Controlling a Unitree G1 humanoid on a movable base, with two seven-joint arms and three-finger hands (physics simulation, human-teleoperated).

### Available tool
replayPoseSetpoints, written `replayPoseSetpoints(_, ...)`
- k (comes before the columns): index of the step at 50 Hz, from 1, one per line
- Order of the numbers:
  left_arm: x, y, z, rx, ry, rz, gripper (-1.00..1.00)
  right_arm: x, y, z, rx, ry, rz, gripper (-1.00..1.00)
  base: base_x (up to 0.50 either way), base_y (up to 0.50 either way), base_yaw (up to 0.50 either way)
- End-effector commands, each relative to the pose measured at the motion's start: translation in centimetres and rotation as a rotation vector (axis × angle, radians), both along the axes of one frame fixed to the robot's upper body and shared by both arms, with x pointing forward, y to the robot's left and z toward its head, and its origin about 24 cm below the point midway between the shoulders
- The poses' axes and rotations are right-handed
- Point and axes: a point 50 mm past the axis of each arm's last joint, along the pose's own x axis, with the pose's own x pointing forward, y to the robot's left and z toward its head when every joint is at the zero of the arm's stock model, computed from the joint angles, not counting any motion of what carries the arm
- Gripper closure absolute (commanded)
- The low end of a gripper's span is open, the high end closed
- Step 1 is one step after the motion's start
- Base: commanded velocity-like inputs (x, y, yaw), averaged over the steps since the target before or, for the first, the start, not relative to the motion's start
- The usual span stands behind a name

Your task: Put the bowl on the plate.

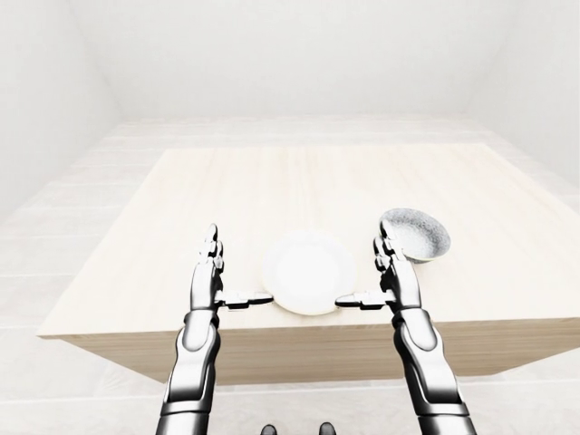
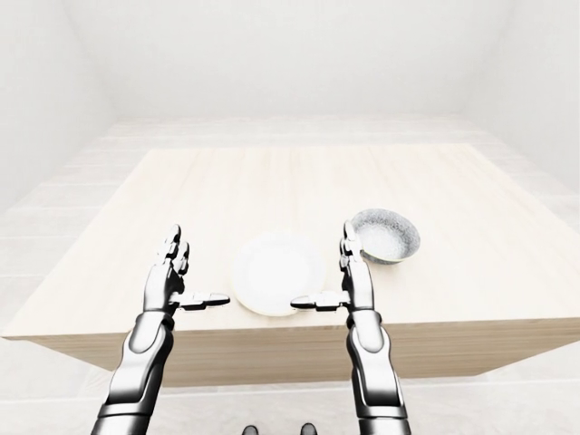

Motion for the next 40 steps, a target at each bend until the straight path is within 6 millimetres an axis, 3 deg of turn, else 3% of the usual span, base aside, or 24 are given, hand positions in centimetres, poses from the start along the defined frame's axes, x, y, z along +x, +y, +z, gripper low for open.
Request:
replayPoseSetpoints(1, 0.16, -0.01, -0.02, 0.004, 0.0, 0.004, -1.0, -0.1, -0.05, 0.13, -0.002, 0.001, 0.01, -1.0, 0.33, -0.1, 0.0)
replayPoseSetpoints(6, 0.19, 0.05, 0.07, 0.005, -0.001, 0.007, -1.0, -0.19, -0.05, 0.27, -0.001, -0.004, 0.007, -1.0, 0.31, -0.1, 0.0)
replayPoseSetpoints(40, -0.25, 0.99, 0.83, 0.024, -0.013, 0.021, -1.0, -0.44, 0.22, 0.58, -0.03, -0.013, 0.015, -1.0, 0.0, -0.05, 0.0)
